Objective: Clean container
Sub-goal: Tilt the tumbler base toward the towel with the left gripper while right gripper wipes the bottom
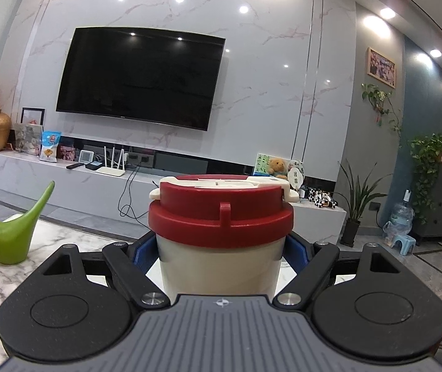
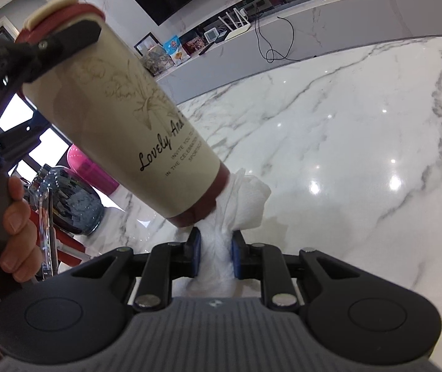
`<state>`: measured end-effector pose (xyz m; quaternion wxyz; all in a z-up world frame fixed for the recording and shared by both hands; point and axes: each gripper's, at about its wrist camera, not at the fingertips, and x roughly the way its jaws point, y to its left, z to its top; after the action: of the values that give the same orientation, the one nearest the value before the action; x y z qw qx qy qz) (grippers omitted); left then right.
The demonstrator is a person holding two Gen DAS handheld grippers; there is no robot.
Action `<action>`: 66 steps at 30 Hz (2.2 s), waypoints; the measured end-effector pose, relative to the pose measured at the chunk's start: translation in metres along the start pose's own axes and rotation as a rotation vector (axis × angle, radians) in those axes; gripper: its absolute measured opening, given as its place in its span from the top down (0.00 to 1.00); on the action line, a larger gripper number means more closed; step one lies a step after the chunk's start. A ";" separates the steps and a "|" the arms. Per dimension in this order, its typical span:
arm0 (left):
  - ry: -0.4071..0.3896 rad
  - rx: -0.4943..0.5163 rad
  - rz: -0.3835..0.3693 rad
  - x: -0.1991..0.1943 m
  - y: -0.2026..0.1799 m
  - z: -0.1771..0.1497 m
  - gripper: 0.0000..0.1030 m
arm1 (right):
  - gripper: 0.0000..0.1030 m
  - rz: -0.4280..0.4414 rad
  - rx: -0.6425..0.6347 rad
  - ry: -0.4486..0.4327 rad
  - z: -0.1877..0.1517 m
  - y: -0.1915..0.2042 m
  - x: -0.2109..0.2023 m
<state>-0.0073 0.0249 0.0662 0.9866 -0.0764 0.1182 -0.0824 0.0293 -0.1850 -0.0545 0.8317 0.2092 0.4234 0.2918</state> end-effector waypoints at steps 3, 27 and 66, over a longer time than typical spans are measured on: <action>0.007 -0.015 -0.007 0.000 0.000 0.000 0.22 | 0.79 0.005 0.001 -0.001 0.000 0.000 -0.001; 0.052 -0.084 -0.094 0.007 0.002 0.000 0.21 | 0.79 -0.031 0.003 0.005 -0.001 -0.005 0.000; 0.029 -0.122 -0.095 0.002 0.015 0.004 0.22 | 0.79 0.047 -0.062 -0.006 -0.001 0.005 0.013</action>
<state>-0.0019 0.0401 0.0672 0.9733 -0.1407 0.1335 -0.1228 0.0324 -0.1725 -0.0594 0.8320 0.1938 0.4067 0.3236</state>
